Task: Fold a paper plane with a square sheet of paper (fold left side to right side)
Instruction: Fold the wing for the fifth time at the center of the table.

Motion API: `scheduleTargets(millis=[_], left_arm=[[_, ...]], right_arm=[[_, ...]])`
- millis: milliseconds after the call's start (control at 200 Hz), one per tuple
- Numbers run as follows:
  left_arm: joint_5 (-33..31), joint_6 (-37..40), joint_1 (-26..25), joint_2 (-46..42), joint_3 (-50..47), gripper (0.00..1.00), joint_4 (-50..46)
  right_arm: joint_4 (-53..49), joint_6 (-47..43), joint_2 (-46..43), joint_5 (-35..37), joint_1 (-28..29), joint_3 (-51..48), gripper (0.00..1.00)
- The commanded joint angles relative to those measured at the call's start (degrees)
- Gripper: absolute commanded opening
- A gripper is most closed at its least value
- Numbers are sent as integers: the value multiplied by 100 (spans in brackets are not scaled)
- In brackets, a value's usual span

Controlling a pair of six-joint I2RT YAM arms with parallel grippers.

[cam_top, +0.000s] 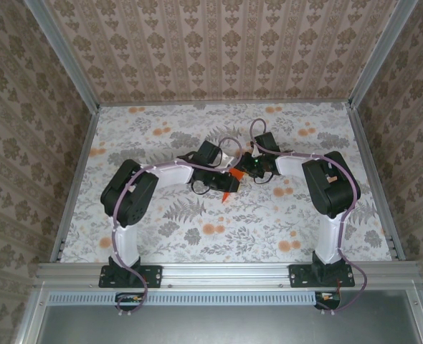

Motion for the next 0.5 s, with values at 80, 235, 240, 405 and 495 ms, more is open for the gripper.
scheduleTargets(millis=[80, 235, 240, 405, 495], left_arm=[[-336, 247, -22, 185, 223, 26, -493], [-539, 280, -18, 205, 248, 26, -604], [-539, 284, -23, 201, 247, 26, -609], [-606, 304, -13, 217, 273, 26, -651], [-611, 303, -18, 234, 277, 27, -674]], right_arm=[[-616, -84, 362, 256, 1, -57, 36], [-622, -84, 352, 261, 5, -58, 36], [-619, -84, 355, 264, 3, -58, 36], [-630, -97, 365, 266, 4, -54, 36], [-646, -111, 363, 273, 5, -58, 36]])
